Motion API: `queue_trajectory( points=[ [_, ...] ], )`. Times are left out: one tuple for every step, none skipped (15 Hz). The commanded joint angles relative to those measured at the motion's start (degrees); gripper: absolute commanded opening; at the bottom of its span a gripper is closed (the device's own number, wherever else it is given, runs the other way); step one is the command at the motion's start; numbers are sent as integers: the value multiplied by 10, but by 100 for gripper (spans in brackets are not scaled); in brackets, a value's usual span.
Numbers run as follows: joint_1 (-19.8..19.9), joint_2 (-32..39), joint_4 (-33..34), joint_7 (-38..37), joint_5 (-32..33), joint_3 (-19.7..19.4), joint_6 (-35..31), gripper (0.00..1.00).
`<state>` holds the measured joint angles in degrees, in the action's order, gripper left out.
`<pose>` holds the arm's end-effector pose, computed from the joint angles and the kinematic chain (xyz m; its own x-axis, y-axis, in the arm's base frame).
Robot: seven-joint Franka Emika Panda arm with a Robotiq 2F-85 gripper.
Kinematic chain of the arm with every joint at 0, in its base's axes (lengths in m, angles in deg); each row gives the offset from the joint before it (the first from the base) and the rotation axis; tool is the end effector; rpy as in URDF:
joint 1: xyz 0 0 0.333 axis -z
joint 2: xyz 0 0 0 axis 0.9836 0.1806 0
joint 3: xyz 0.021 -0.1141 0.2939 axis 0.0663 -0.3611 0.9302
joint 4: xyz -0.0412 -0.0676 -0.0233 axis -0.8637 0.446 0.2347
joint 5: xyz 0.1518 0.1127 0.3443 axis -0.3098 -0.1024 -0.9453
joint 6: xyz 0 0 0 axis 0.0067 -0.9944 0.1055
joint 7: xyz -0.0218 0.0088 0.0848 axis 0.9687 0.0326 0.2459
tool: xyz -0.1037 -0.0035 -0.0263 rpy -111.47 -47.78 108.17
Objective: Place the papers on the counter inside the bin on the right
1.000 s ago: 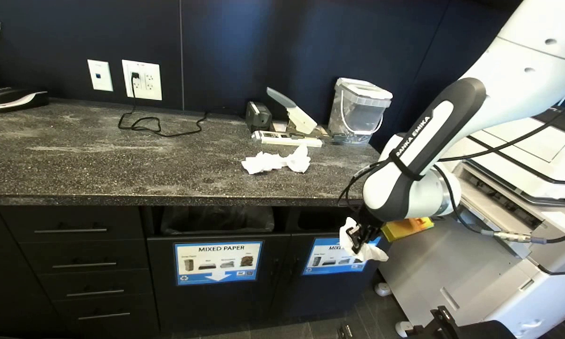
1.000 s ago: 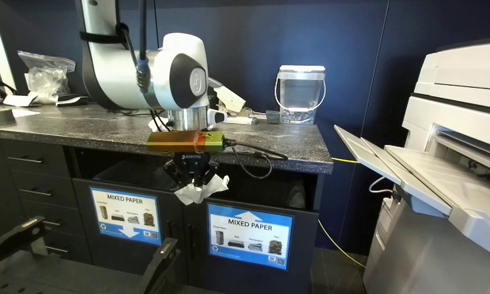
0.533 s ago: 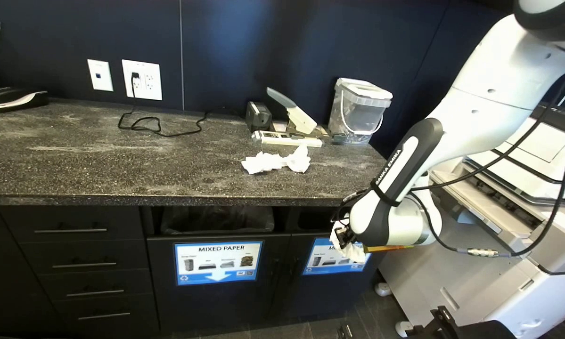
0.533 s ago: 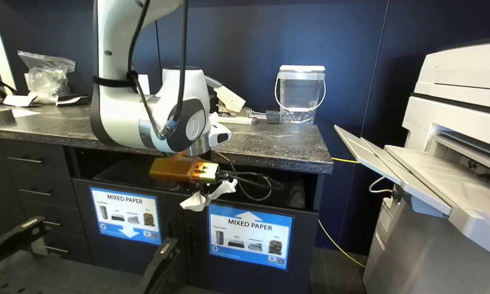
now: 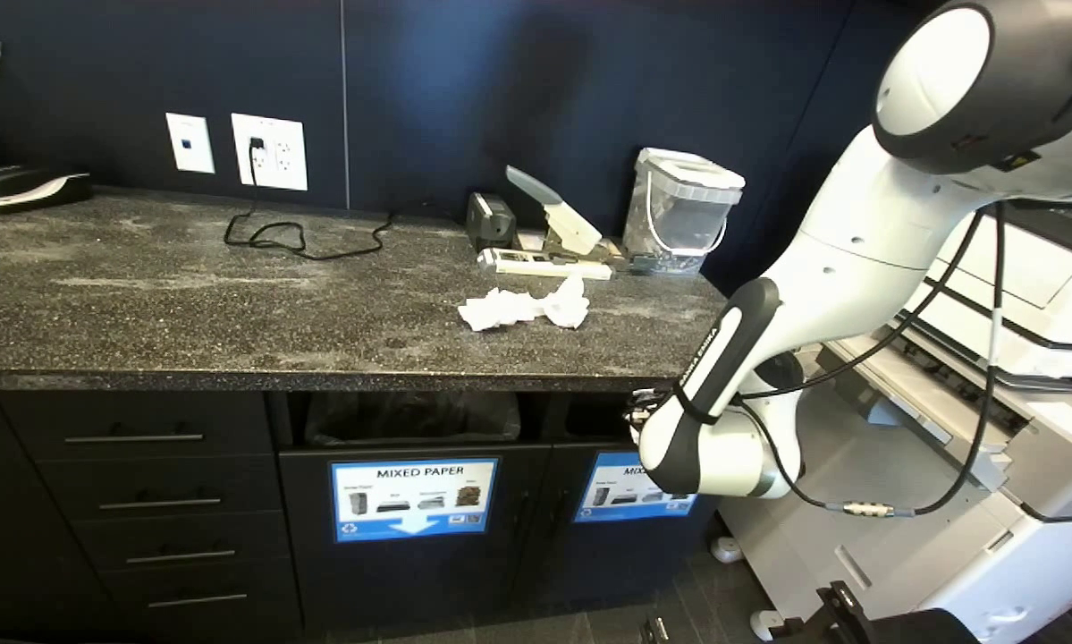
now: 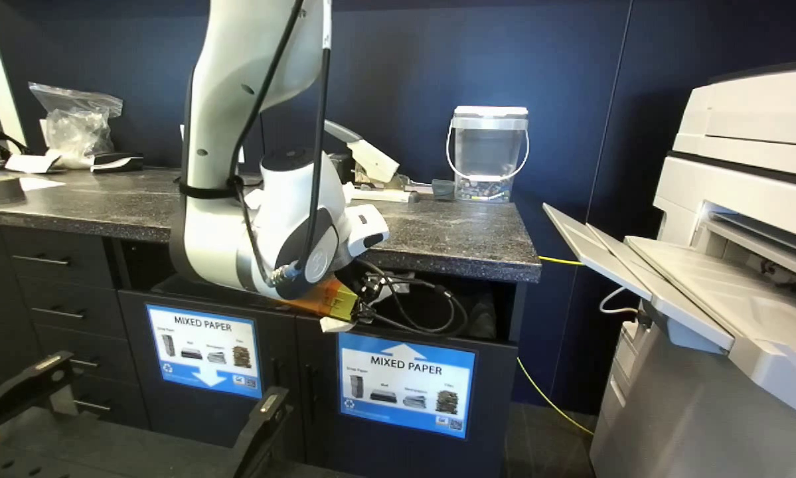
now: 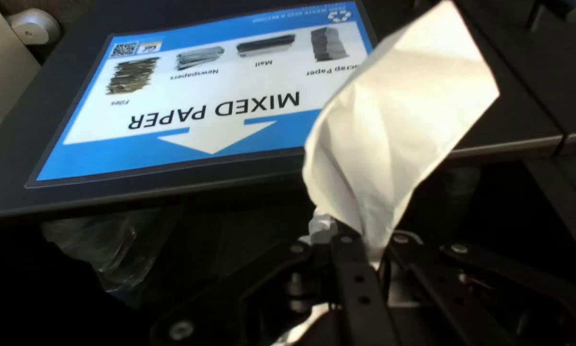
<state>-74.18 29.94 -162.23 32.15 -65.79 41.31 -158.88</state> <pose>0.4897 -0.0336 0.0356 0.8296 -0.1201 0.5453 -0.1190 -0.9922 -0.0375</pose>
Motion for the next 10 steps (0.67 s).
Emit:
queue_trajectory(
  points=[
    [-9, 65, 66, -37, -41, -2, -72, 8],
    [-1, 80, 81, -53, -48, 4, -83, 8],
    [6, 95, 96, -69, -52, 10, -89, 8],
    [12, 111, 113, -85, -54, 15, -96, 8],
    [15, 127, 130, -100, -59, 18, -101, 8],
    [18, 143, 148, -112, -60, 22, -107, 8],
    [20, 160, 167, -122, -62, 24, -112, 8],
    [21, 175, 186, -130, -65, 26, -117, 8],
    [22, 190, 208, -135, -64, 27, -119, 8],
    [22, 203, 229, -137, -65, 27, -120, 9]
  ],
)
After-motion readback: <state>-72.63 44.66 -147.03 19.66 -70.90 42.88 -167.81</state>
